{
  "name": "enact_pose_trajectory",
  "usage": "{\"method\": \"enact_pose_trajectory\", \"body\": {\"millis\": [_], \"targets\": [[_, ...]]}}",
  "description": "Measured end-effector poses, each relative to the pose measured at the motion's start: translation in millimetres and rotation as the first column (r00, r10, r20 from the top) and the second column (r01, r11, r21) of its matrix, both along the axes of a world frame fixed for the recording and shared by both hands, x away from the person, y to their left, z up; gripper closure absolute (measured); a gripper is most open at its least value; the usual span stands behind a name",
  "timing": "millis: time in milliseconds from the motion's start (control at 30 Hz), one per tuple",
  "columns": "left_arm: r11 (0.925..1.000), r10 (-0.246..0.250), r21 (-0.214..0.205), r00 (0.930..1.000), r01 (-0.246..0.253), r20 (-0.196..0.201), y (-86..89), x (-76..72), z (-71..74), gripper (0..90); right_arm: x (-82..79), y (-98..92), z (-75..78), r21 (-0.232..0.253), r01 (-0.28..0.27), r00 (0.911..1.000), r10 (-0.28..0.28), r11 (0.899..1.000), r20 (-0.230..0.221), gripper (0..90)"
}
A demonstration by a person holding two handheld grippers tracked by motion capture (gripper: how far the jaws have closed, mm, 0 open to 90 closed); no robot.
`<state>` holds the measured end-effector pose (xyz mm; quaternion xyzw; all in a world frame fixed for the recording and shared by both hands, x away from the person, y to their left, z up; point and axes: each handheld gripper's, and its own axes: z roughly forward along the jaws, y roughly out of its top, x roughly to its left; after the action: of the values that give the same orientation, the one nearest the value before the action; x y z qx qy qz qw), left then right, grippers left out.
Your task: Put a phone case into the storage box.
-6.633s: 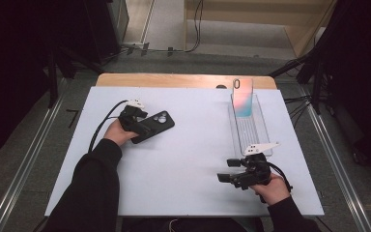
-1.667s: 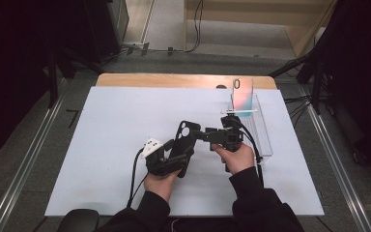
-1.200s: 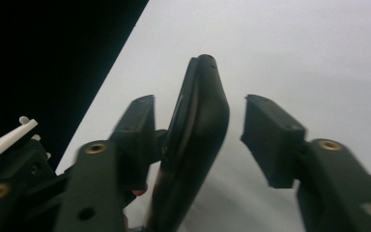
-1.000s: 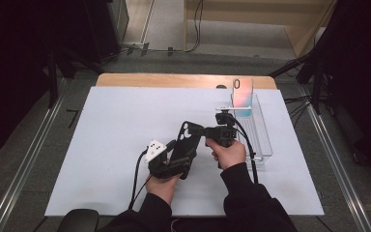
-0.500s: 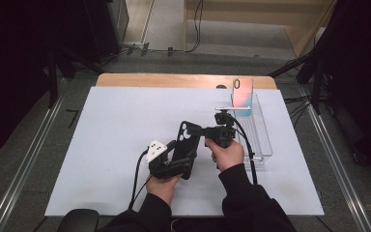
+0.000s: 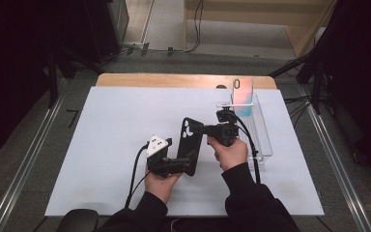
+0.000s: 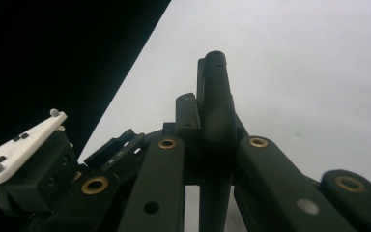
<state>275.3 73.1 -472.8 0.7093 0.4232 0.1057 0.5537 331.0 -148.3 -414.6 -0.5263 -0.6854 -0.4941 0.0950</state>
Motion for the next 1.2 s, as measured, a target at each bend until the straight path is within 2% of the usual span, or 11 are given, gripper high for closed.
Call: {"method": "enact_pose_trajectory", "body": {"millis": [67,133,233,433,633,733,800,867,900,967,1200], "targets": [[0.9995,-0.032,0.006,0.9994,0.032,-0.010,0.7,1.4,3.2,0.4,-0.4,-2.6,1.4,-0.009,-0.004,1.0000,0.004,1.000,0.005,82.4],[0.9974,-0.056,0.042,0.9964,0.059,-0.064,-1.4,3.5,7.0,1.6,-1.4,-4.5,2.3,-0.023,-0.011,0.9999,0.011,1.000,0.007,82.4],[0.9916,-0.097,0.080,0.9937,0.102,-0.056,-2.6,2.7,13.8,1.6,-3.3,-6.3,4.0,-0.054,-0.021,0.9989,0.023,0.998,0.040,82.4],[0.9851,-0.152,0.067,0.9848,0.158,-0.083,2.3,7.1,28.2,2.0,-8.9,-11.0,7.8,-0.144,-0.066,0.9876,0.085,0.987,0.132,82.4],[0.9698,-0.221,0.076,0.9667,0.232,-0.129,9.9,16.6,33.8,2.2,-13.4,-18.2,8.1,-0.161,-0.115,0.9692,0.147,0.980,0.198,82.4],[0.9586,-0.272,0.042,0.9491,0.282,-0.158,15.4,22.7,34.8,5.4,-17.0,-19.9,7.4,-0.185,-0.157,0.9507,0.200,0.970,0.237,82.4],[0.9450,-0.320,0.009,0.9296,0.327,-0.184,19.5,28.1,35.0,5.5,-18.9,-20.7,7.4,-0.194,-0.175,0.9423,0.221,0.965,0.251,82.4],[0.9350,-0.342,0.027,0.9189,0.354,-0.197,21.7,32.1,36.6,5.6,-20.5,-22.5,7.3,-0.195,-0.199,0.9302,0.247,0.961,0.271,82.4],[0.9213,-0.375,0.030,0.9059,0.388,-0.197,22.8,33.8,37.9,5.7,-21.0,-23.3,6.9,-0.189,-0.210,0.9253,0.258,0.959,0.278,82.4],[0.9119,-0.391,0.052,0.9004,0.407,-0.191,24.0,34.9,40.3,6.8,-21.2,-25.1,5.9,-0.184,-0.235,0.9173,0.280,0.954,0.283,82.4],[0.8636,-0.478,0.102,0.8663,0.494,-0.144,31.1,40.5,49.4,6.9,-21.8,-30.0,1.3,-0.180,-0.312,0.8883,0.353,0.933,0.293,82.4]]}}
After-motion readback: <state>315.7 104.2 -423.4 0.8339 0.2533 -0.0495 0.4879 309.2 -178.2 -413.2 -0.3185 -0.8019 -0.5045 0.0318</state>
